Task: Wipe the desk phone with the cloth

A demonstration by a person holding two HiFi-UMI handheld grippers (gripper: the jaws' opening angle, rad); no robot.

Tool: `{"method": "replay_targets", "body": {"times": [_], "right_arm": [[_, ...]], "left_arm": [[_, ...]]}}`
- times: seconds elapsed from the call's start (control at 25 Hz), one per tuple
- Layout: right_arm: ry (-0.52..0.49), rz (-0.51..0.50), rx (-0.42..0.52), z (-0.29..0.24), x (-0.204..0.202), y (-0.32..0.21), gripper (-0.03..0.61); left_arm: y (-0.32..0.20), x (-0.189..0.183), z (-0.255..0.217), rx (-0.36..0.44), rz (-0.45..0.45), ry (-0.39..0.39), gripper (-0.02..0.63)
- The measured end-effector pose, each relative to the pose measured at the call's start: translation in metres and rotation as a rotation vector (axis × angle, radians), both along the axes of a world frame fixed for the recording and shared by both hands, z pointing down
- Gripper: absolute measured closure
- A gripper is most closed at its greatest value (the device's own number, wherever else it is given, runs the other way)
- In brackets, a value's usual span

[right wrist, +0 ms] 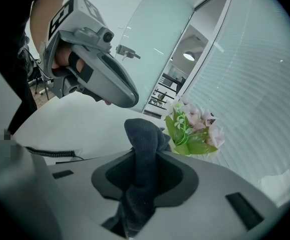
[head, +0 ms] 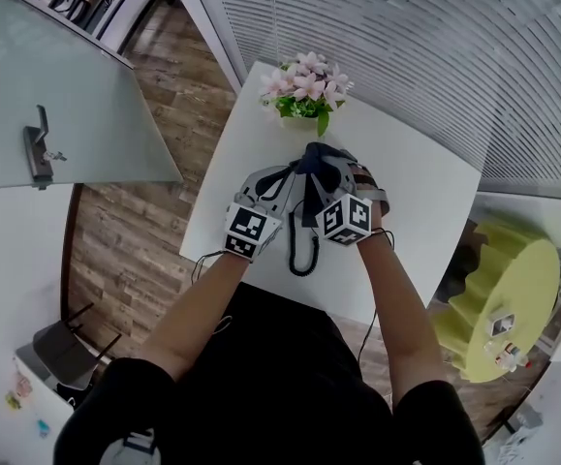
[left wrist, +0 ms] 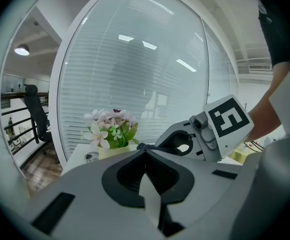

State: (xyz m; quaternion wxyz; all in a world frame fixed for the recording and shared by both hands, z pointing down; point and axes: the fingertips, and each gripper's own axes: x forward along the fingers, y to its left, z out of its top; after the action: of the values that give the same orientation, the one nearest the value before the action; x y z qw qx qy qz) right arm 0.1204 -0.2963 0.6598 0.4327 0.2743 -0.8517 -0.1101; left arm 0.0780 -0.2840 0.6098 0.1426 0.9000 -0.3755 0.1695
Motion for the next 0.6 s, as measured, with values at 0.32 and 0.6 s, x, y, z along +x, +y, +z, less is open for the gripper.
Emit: {"method": "replay_targets", "body": {"times": [0.32,0.6], "right_arm": [[-0.009,0.005,-0.010,0.006,0.001,0.012,0.465],[-0.008,0.006,-0.026,0.012,0.003,0.024,0.465]], "left_arm": [[0.009,0.001,0.005,-0.010,-0.002,0.011,0.604],[0.021,0.002,0.010,-0.018,0.000,-0.001,0.604]]}}
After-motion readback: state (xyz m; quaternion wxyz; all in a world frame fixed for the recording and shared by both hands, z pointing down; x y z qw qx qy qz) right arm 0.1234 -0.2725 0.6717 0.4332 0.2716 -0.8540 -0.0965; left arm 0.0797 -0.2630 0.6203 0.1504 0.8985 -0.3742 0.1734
